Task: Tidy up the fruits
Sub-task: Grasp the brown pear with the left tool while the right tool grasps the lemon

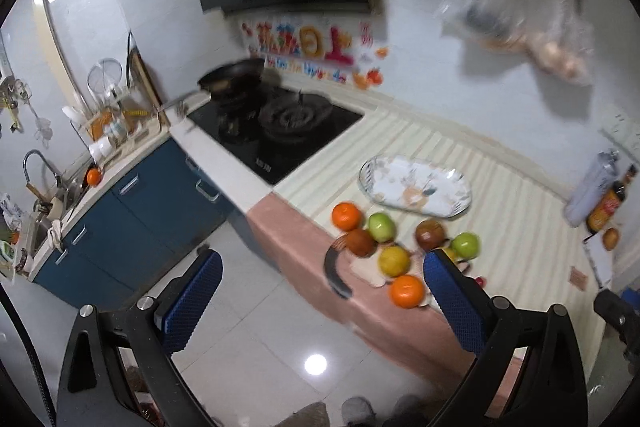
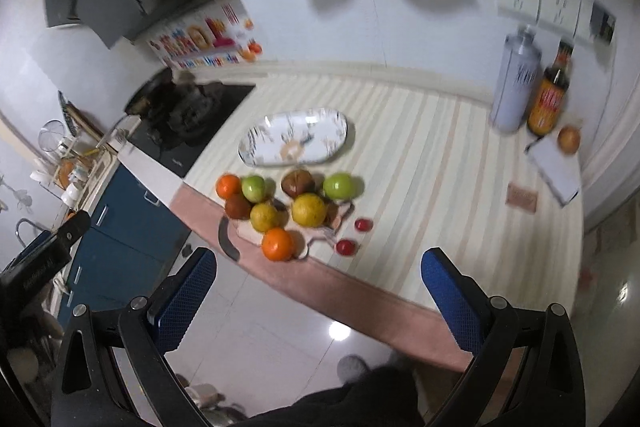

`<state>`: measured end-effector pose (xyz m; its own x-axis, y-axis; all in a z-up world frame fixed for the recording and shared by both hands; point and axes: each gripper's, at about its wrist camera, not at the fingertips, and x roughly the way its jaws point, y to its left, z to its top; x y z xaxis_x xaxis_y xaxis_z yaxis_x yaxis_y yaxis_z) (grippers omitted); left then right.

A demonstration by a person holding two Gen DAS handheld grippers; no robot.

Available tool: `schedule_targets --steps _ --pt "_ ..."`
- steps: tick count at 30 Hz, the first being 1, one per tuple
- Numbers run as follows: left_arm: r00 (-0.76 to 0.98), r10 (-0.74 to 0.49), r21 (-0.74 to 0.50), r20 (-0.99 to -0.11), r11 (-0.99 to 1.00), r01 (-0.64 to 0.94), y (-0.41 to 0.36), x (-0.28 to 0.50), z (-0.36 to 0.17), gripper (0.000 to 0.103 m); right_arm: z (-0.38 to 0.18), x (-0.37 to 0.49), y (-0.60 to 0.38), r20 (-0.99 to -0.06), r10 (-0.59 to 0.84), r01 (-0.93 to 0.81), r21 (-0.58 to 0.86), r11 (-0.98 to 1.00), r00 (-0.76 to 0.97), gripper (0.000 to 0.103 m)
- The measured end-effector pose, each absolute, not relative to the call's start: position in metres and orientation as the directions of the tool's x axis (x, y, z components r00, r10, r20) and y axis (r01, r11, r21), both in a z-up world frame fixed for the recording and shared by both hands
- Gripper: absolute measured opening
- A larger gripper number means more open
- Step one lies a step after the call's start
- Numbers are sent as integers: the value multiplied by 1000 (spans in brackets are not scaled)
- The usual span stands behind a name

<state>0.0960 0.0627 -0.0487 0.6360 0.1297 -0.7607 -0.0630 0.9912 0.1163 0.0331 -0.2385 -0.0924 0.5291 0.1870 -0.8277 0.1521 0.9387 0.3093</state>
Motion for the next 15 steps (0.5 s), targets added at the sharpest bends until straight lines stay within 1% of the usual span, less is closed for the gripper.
schedule_targets --steps 4,6,8,12,13,15 --pt "540 117 92 -833 993 -73 80 136 -88 103 -140 70 -227 -861 218 153 319 935 460 102" --pt "471 89 58 -878 995 -80 88 163 -114 103 -165 92 -221 -873 239 147 327 934 425 99" --pt "408 71 36 -910 995 -92 94 187 -138 103 -195 120 -213 -890 263 147 336 930 372 94" --pt "293 31 -11 -956 990 -143 103 233 -189 102 -250 174 -203 -909 303 146 354 924 285 85" --pt "258 14 -27 -966 987 -156 104 245 -203 102 -267 189 -201 -914 316 150 361 921 255 83" --pt "187 -25 -60 -982 981 -183 105 266 -229 97 -290 210 -199 -919 328 158 365 918 218 82"
